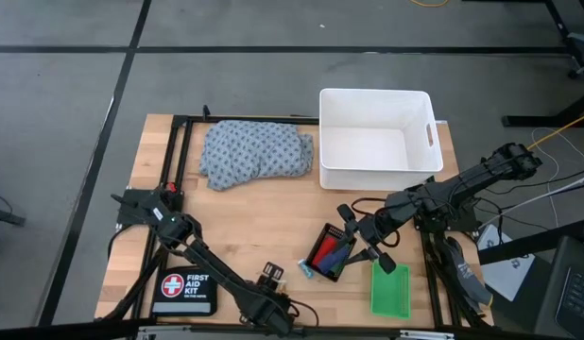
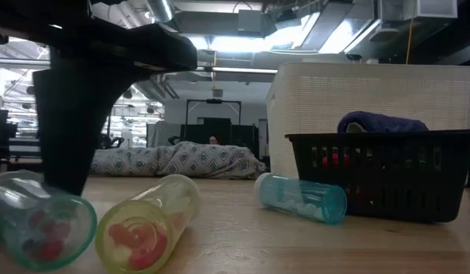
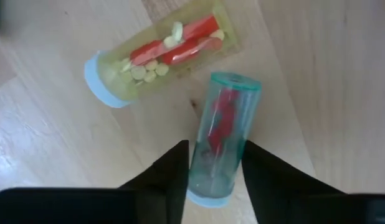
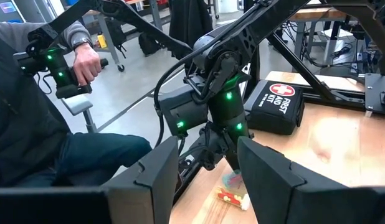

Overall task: Pick & place medical supplies in basket/bin
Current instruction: Put the left blue capsule bottle into the green bin

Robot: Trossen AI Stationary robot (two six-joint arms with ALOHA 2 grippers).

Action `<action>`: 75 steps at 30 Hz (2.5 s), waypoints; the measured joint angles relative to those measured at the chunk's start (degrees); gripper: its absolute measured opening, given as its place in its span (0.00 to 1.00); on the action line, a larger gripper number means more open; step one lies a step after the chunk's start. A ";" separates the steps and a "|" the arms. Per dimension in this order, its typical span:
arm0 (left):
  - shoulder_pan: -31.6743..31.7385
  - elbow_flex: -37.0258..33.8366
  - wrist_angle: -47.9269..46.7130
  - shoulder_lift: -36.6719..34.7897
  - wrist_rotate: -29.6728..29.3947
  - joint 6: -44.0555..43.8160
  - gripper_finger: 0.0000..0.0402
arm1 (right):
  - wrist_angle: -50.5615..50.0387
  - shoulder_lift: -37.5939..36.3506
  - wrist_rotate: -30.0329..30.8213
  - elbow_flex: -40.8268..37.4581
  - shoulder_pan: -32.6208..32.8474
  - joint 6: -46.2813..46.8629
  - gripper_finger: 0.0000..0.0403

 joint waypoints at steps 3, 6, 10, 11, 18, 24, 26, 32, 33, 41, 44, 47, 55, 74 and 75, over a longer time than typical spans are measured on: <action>0.00 0.00 -0.05 0.00 0.48 -0.28 0.25 | 0.00 0.00 0.00 0.00 0.00 0.40 0.41; 0.05 0.00 -0.29 0.00 0.47 -1.04 0.20 | 0.01 0.00 -0.02 -0.02 0.00 0.41 0.41; 0.13 -0.02 -1.07 -0.19 -0.03 -2.55 0.20 | -0.27 -0.31 0.00 0.20 0.00 -0.28 0.41; 0.15 -0.07 -1.20 -0.40 -0.64 -2.88 0.20 | -0.46 -0.53 0.04 0.67 0.00 -0.61 0.41; 0.50 -0.11 -0.67 -3.58 -4.19 -5.90 0.21 | -14.80 -8.98 -1.77 5.22 -0.31 -5.95 0.41; 0.57 -0.09 2.14 -7.25 -8.48 -5.79 0.20 | -17.29 -19.83 -1.77 4.87 0.33 -4.38 0.41; 0.85 -0.07 3.83 -8.08 -9.78 -4.66 0.21 | -17.37 -22.92 -0.99 4.85 1.36 -4.18 0.41; 3.49 -0.07 13.95 -8.74 -12.12 2.21 0.21 | -24.18 -28.10 5.49 4.85 2.33 1.65 0.41; 4.18 -0.07 15.92 -8.74 -12.16 3.99 0.21 | -26.84 -28.59 4.73 4.83 2.32 1.08 0.41; 9.82 -0.07 31.20 -8.74 -12.21 17.28 0.22 | -33.97 -36.18 8.21 3.36 2.33 -3.47 0.41; 11.13 -0.07 35.50 -8.74 -12.21 21.04 0.22 | -31.88 -41.32 5.30 -0.79 2.38 -4.58 0.41; 12.08 -0.07 39.87 -8.74 -12.17 24.29 0.22 | -30.43 -48.17 5.73 -7.06 2.36 -4.54 0.41; 14.11 -0.04 49.26 -8.49 -11.30 30.53 0.22 | -28.95 -65.46 8.73 -20.18 2.36 -4.50 0.41; 18.56 0.02 69.61 -1.19 -1.07 32.99 0.22 | -26.30 -67.69 17.77 -25.57 2.36 4.01 0.41; 18.62 -0.01 70.32 -1.02 -0.65 33.12 0.22 | -26.07 -67.69 17.77 -25.57 2.36 3.97 0.41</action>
